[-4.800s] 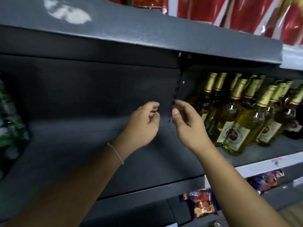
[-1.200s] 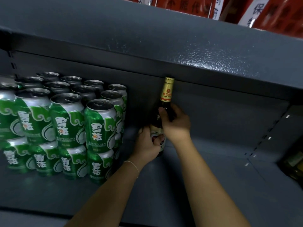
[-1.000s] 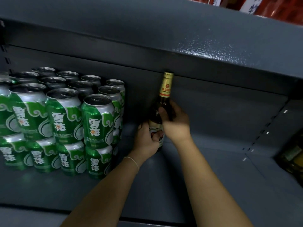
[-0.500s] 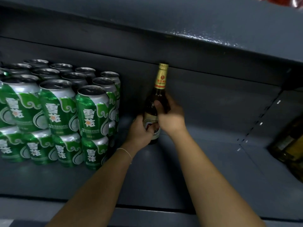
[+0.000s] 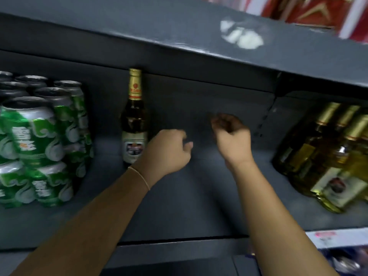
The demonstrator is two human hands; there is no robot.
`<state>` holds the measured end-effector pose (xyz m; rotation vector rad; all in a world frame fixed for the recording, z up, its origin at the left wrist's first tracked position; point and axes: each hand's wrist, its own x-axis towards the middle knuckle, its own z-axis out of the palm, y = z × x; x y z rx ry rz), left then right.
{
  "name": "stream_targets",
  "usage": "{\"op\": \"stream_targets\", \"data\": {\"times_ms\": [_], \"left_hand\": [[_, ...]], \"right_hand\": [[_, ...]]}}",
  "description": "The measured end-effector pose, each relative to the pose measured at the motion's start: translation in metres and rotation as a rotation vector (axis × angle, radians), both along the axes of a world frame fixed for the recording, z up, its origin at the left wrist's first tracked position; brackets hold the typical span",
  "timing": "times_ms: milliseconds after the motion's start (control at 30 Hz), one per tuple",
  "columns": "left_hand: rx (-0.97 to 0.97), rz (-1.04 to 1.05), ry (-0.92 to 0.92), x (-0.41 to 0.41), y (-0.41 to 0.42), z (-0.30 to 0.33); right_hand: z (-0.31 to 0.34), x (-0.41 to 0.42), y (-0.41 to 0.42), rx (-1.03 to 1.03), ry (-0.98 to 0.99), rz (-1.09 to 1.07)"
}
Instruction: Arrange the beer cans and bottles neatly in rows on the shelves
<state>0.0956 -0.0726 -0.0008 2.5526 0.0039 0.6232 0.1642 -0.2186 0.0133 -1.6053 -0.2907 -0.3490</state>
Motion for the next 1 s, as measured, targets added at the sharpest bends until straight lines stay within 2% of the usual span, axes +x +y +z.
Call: {"op": "stream_targets", "data": {"times_ms": [167,333,467,767,867,1000], "left_hand": [[-0.106,-0.218,-0.055,0.030,-0.087,0.014],[-0.152,-0.396,-0.020,0.059,-0.174,0.023],[-0.146,-0.474,0.029,0.083,-0.230,0.017],[-0.148,-0.444,0.160,0.112,-0.284,-0.006],[-0.150,-0.436,0.203,0.115,-0.283,-0.013],[-0.146,-0.415,0.246,0.113,-0.280,-0.019]], "right_hand": [[0.011,0.005,-0.103,-0.086,-0.076,-0.225],[0.017,0.010,-0.198,-0.166,-0.136,-0.510],[0.024,0.018,-0.253,-0.261,-0.162,-0.643],[0.038,0.069,-0.291,-0.430,0.177,-0.543],[0.040,0.083,-0.292,-0.369,0.221,-0.499],[0.038,0.098,-0.292,-0.423,0.202,-0.514]]}}
